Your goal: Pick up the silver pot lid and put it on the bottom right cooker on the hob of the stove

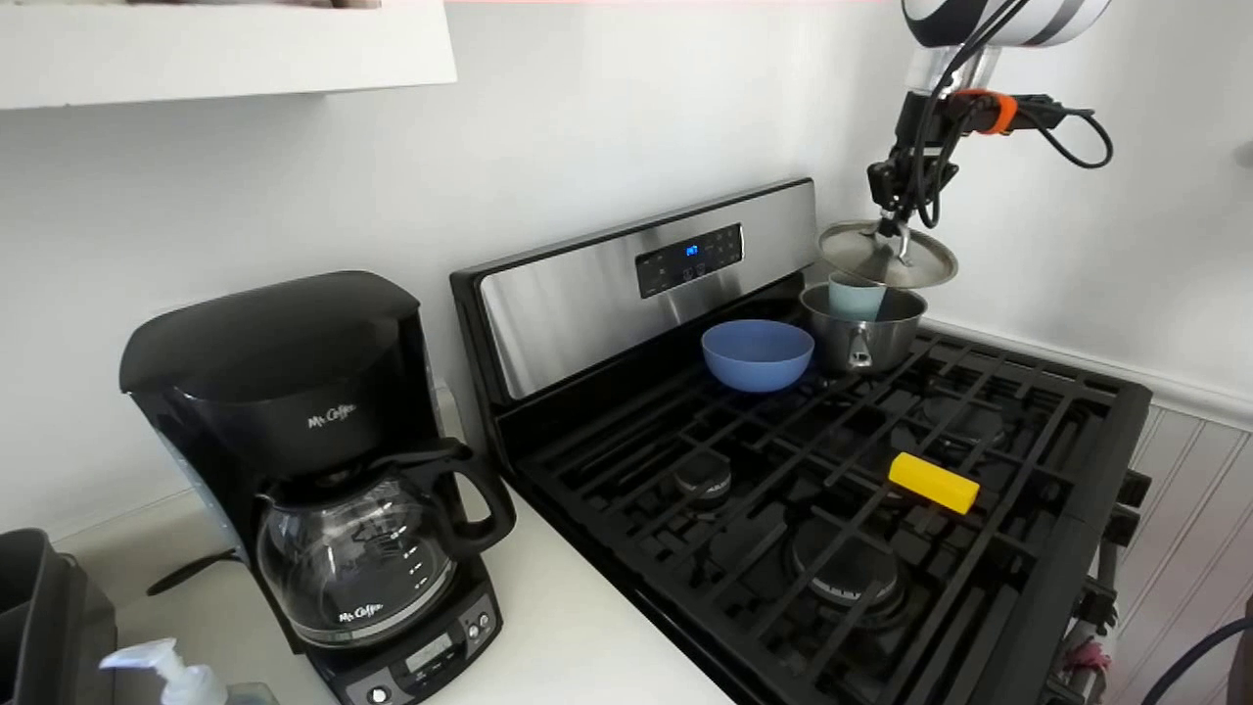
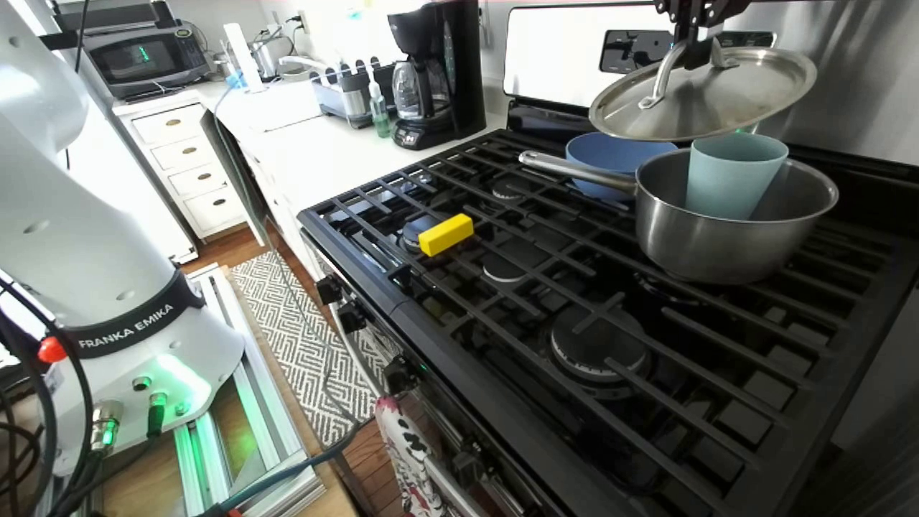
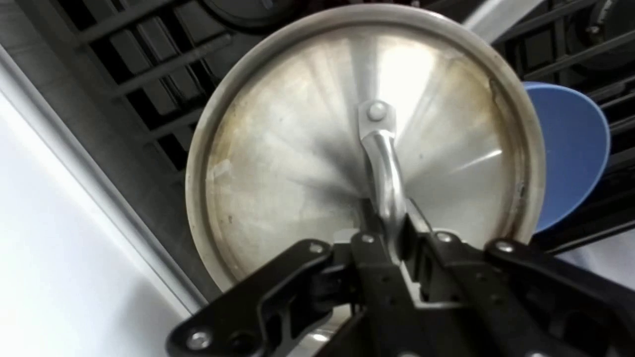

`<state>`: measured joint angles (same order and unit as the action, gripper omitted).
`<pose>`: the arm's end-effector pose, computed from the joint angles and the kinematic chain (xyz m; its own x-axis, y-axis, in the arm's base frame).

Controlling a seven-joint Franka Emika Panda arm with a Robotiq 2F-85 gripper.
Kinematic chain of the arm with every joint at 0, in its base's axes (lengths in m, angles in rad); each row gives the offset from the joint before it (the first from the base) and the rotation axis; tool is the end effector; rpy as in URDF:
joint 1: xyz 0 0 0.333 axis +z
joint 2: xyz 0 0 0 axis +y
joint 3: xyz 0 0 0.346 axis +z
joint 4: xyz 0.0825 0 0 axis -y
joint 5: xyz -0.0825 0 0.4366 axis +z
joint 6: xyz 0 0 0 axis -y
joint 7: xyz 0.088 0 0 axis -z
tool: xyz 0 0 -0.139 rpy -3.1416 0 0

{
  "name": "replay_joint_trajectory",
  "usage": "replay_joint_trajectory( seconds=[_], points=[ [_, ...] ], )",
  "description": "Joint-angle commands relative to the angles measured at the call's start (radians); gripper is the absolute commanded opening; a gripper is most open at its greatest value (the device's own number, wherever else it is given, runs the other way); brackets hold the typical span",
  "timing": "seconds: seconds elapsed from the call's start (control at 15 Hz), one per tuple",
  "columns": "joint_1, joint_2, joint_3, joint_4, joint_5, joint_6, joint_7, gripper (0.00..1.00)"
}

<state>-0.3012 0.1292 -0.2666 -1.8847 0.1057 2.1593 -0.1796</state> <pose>0.5654 -0.3467 0.4311 0.8942 -0.4192 0.1571 -0.4193 -0.9072 -0.0342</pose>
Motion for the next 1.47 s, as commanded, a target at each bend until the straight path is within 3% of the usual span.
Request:
replay_joint_trajectory(
  seconds=[0.0, 0.33, 0.4, 0.47, 0.67, 0.73, 1.0, 1.4],
  points=[
    [-0.016, -0.083, -0.039, -0.066, -0.084, -0.100, 0.103, 0.04],
    [-0.038, -0.133, -0.086, -0.152, -0.160, -0.193, 0.255, 0.04],
    [-0.039, -0.079, -0.082, -0.089, -0.132, -0.177, 0.201, 0.04],
    [-0.043, -0.082, -0.086, -0.100, -0.132, -0.179, 0.202, 0.15],
    [-0.040, -0.076, -0.082, -0.095, -0.132, -0.178, 0.201, 0.15],
    [-0.040, -0.076, -0.081, -0.095, -0.132, -0.178, 0.201, 0.04],
    [-0.078, -0.071, -0.121, -0.154, -0.155, -0.114, 0.190, 0.04],
    [-0.149, -0.054, -0.170, -0.197, -0.059, -0.119, 0.094, 0.04]
  ],
)
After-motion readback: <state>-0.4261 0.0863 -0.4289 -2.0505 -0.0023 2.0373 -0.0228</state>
